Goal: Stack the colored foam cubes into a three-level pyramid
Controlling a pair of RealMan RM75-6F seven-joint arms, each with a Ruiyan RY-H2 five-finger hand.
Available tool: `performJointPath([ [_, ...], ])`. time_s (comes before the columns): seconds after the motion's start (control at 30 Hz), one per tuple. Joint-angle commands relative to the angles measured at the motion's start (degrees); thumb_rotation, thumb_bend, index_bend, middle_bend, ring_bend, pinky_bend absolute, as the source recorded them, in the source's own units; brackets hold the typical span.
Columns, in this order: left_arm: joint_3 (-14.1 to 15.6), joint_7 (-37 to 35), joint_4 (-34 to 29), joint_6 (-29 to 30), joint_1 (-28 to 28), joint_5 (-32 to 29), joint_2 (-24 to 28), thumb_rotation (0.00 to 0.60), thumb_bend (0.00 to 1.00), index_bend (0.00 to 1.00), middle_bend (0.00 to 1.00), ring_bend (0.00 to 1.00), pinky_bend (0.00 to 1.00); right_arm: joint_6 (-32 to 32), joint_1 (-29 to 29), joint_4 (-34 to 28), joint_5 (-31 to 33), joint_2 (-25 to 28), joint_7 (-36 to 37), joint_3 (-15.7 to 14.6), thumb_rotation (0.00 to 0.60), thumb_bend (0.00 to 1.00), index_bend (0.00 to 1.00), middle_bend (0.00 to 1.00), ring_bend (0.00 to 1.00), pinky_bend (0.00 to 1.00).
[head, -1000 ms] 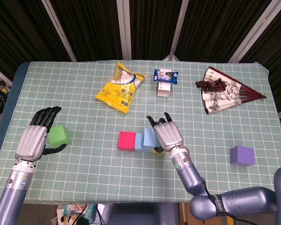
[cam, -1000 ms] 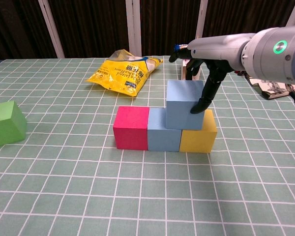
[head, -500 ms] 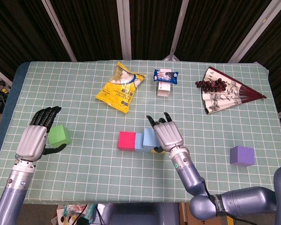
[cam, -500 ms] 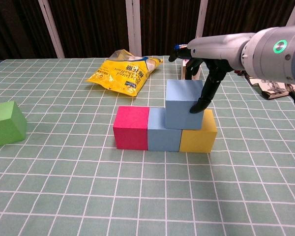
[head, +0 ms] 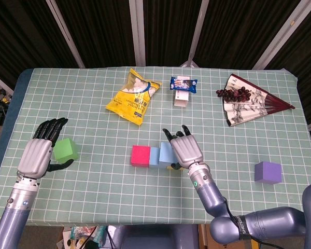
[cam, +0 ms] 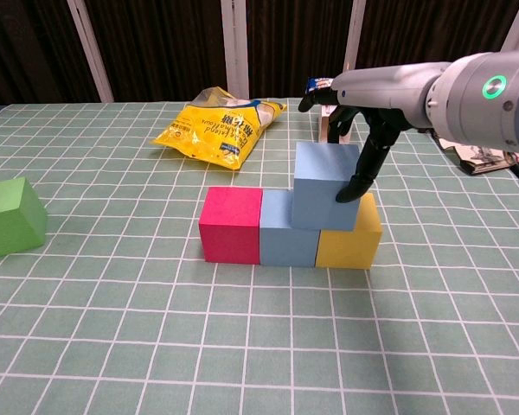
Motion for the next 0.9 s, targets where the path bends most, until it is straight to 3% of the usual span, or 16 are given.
performJointPath([
  [0.03, 0.0, 0.0, 0.0, 0.0, 0.0, 0.0, 0.0, 0.600, 0.01, 0.00, 0.07, 0.07, 0.05, -0.1, 0.0, -0.1, -0.1, 0.1, 0.0, -0.1, 0.600, 0.20, 0.00, 0.36, 0.18, 0.00],
  [0.3, 0.0, 0.1, -0.1, 0.0, 0.0, 0.0, 0.1, 0.600, 0.01, 0.00, 0.07, 0.07, 0.05, -0.8, -0.1, -0.7, 0.2, 0.8, 0.0, -0.4, 0.600, 0.20, 0.00, 0.09, 0.02, 0.00],
  [0.43, 0.0, 0.1, -0.2, 0.0, 0.0, 0.0, 0.1, 0.600, 0.01, 0.00, 0.07, 0.07, 0.05, -1.1, 0.0, -1.3, 0.6, 1.3, -0.4, -0.7, 0.600, 0.20, 0.00, 0.02, 0.00, 0.00],
  [0.67, 0.0, 0.1, -0.3, -0.1, 0.0, 0.0, 0.1, 0.600, 0.01, 0.00, 0.07, 0.07, 0.05, 0.0, -0.2, -2.5, 0.0, 1.8, -0.7, -1.1, 0.600, 0.20, 0.00, 0.00, 0.00, 0.00],
  [0.9, 0.1, -0.1, -0.3, -0.1, 0.1, 0.0, 0.3, 0.600, 0.01, 0.00, 0.07, 0.07, 0.05, 3.9, -2.2, -6.6, -1.6, 4.7, -2.2, -3.7, 0.600, 0.20, 0.00, 0.00, 0.00, 0.00],
])
